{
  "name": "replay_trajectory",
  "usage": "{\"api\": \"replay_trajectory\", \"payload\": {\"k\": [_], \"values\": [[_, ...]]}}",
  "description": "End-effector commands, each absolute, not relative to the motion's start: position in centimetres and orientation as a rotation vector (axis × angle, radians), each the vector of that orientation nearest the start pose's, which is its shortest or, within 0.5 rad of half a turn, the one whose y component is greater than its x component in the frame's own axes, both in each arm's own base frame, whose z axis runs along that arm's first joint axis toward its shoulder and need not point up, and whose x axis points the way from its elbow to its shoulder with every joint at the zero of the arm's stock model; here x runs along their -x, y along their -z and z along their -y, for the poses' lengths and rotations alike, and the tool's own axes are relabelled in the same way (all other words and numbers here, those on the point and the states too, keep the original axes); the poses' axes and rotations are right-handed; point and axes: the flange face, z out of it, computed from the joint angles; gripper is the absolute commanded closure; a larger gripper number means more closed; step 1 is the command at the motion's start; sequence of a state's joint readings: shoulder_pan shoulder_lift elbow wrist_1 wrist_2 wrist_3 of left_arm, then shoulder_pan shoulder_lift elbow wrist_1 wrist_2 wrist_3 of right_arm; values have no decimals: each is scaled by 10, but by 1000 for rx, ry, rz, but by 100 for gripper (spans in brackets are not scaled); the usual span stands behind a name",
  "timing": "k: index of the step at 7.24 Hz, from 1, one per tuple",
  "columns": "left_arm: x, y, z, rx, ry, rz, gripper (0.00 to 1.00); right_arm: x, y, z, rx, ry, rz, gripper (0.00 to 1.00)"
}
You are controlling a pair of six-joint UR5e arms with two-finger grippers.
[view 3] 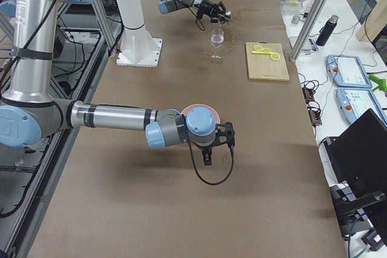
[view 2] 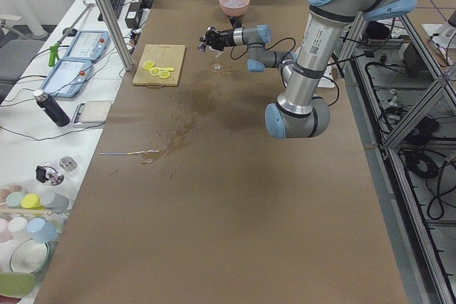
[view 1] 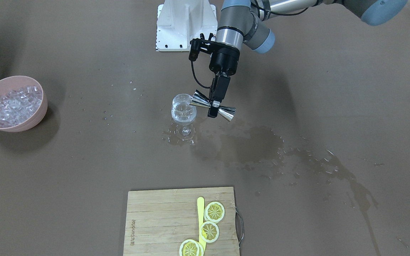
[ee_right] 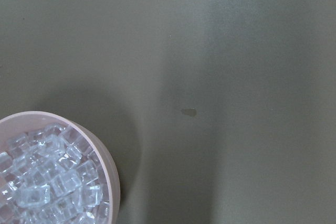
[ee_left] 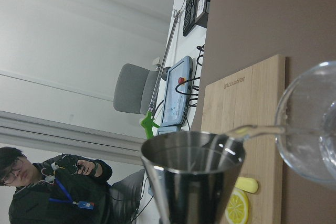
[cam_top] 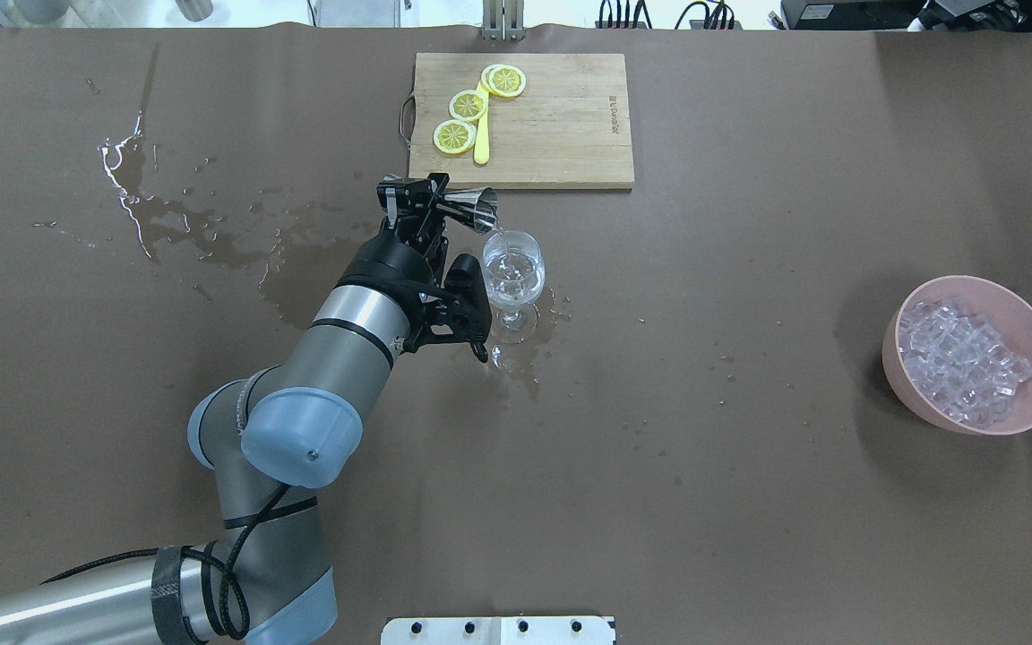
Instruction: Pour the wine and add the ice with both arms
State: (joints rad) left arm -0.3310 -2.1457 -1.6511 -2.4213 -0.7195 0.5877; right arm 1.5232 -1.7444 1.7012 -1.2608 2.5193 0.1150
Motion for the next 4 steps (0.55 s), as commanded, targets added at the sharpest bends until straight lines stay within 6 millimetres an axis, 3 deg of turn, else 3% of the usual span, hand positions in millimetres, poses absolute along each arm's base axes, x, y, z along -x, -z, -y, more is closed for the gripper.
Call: {"api": "replay_trajectory", "payload": {"k": [1, 2, 4], "values": [[-520, -183, 385, -1560, -847, 274, 100, -32, -627, 437, -171, 65, 960, 0], [-526, -169, 377, -1566, -868, 314, 100, -32, -631, 437, -164, 61, 960, 0], [-525, -169, 376, -1551, -904, 396, 100, -31, -632, 437, -162, 61, 962, 0]]}}
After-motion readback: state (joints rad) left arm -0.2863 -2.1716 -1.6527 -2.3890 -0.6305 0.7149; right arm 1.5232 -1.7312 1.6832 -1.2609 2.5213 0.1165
